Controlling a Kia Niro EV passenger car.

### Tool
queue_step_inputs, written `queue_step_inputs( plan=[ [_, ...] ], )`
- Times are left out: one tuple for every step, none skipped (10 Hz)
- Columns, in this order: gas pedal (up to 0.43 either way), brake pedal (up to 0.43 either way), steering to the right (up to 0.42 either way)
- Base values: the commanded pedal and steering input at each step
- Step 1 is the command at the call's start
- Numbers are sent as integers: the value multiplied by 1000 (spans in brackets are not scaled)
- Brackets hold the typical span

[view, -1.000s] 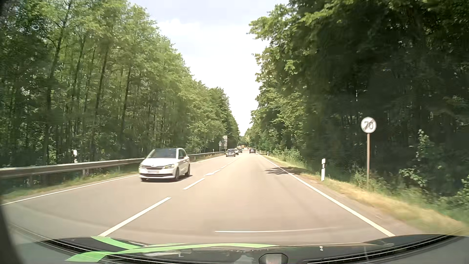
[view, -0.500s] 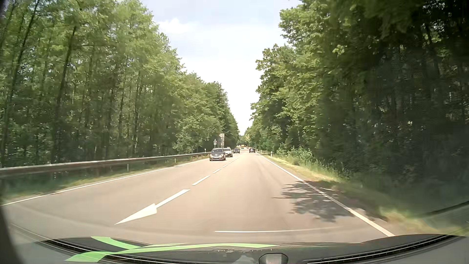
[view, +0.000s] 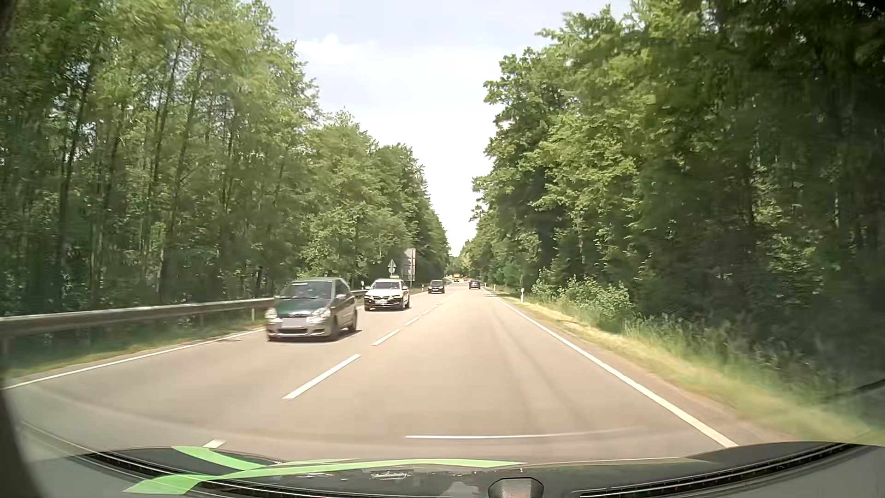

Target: Follow the waypoints while adhering to traffic rules and regulations

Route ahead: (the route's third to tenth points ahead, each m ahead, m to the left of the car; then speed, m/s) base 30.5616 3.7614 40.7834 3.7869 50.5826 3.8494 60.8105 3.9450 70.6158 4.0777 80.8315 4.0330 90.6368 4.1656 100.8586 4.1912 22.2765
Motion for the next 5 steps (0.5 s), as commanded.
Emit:
queue_step_inputs(
  plan=[
    [311, 0, -1],
    [311, 0, -2],
    [311, 0, -2],
    [311, 0, -2],
    [311, 0, -2]
  ],
)
